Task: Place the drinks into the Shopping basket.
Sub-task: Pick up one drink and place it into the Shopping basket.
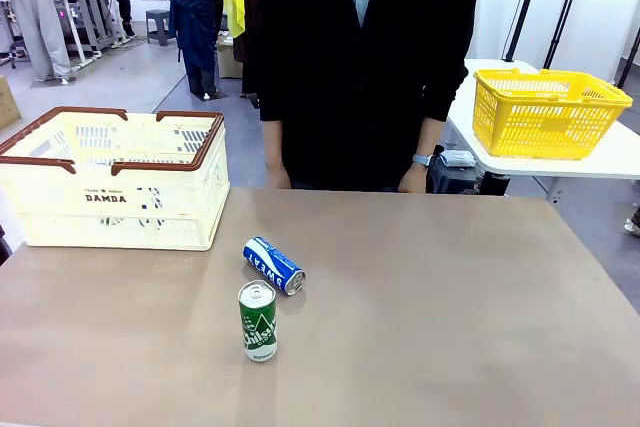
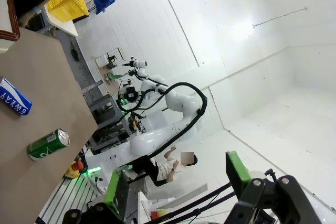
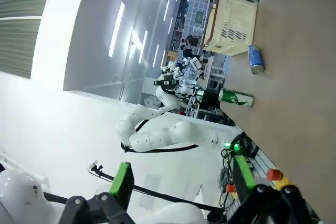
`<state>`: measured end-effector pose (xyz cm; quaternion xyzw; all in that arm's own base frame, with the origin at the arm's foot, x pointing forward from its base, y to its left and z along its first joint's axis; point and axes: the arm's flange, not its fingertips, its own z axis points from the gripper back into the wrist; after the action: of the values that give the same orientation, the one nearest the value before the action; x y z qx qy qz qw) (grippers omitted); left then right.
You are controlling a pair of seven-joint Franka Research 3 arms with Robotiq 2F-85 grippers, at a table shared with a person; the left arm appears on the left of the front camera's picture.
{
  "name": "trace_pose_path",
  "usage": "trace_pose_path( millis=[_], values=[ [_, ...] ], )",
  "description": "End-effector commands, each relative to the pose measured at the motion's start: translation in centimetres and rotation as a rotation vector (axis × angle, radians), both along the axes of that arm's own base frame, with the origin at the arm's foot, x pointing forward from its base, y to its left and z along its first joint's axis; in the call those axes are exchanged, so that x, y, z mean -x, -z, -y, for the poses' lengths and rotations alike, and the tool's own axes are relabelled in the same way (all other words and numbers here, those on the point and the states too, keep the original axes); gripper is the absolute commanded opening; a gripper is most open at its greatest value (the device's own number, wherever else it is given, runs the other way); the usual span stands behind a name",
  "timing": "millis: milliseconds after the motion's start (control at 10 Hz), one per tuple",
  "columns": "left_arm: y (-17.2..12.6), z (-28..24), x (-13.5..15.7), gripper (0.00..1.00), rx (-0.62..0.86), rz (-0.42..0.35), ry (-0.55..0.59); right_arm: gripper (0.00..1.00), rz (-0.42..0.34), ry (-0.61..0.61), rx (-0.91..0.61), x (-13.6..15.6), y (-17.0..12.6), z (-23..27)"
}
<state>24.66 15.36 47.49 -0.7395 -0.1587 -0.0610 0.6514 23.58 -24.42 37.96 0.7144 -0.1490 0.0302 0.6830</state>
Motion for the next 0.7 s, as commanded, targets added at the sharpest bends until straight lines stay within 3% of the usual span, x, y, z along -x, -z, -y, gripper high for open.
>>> trace_pose_path(
  millis=[0,600],
  values=[
    [-0.29,0.13,0.07,1.0,0.025,0.015,-0.001,1.0,0.005,-0.001,-0.013,1.77,-2.76,-1.58],
    [0.0,0.0,0.0,1.0,0.0,0.0,0.0,1.0,0.005,-0.001,-0.013,1.77,-2.76,-1.58]
  ],
)
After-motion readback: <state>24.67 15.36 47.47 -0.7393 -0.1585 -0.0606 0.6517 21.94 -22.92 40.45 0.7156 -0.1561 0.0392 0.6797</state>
